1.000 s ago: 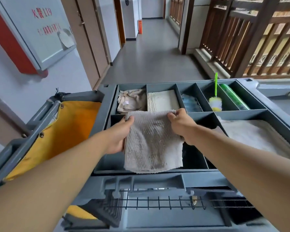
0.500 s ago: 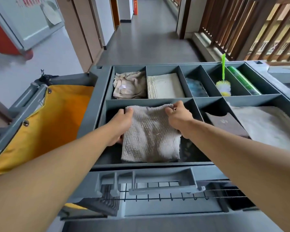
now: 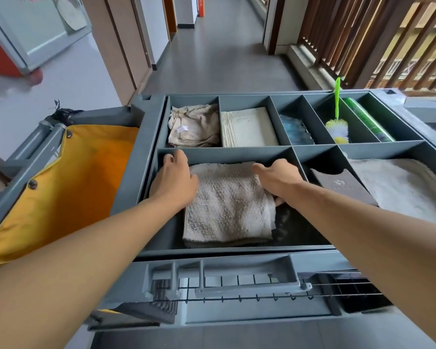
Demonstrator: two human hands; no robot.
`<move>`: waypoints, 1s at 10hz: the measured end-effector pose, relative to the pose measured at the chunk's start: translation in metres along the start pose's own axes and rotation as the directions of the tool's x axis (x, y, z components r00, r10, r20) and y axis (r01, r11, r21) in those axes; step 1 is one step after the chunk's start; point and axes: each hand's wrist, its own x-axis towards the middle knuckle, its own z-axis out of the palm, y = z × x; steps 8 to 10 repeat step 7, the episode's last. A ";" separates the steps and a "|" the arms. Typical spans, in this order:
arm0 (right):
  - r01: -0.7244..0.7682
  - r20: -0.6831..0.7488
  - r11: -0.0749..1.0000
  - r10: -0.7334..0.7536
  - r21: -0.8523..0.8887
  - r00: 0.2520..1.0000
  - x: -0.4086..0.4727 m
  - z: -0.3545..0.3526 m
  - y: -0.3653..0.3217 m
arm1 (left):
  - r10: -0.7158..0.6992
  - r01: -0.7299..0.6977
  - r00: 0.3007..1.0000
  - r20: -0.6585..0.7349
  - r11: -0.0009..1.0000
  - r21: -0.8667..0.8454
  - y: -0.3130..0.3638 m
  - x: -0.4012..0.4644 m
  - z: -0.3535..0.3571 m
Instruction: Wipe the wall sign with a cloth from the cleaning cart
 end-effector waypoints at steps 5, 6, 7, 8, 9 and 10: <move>0.200 0.141 0.883 -0.154 -0.426 0.978 -0.035 -0.014 -0.001 | 0.198 -0.306 0.889 0.412 0.927 0.215 0.002 -0.032 0.017; 0.394 0.107 0.744 -0.403 -0.540 0.909 -0.038 -0.017 -0.002 | 0.213 -0.334 0.872 0.442 0.918 0.216 0.001 -0.034 0.012; 0.468 0.124 0.721 -0.477 -0.511 0.870 -0.038 -0.018 -0.003 | 0.191 -0.288 0.880 0.434 0.942 0.170 0.001 -0.037 0.008; 0.468 0.124 0.721 -0.477 -0.511 0.870 -0.038 -0.018 -0.003 | 0.191 -0.288 0.880 0.434 0.942 0.170 0.001 -0.037 0.008; 0.468 0.124 0.721 -0.477 -0.511 0.870 -0.038 -0.018 -0.003 | 0.191 -0.288 0.880 0.434 0.942 0.170 0.001 -0.037 0.008; 0.468 0.124 0.721 -0.477 -0.511 0.870 -0.038 -0.018 -0.003 | 0.191 -0.288 0.880 0.434 0.942 0.170 0.001 -0.037 0.008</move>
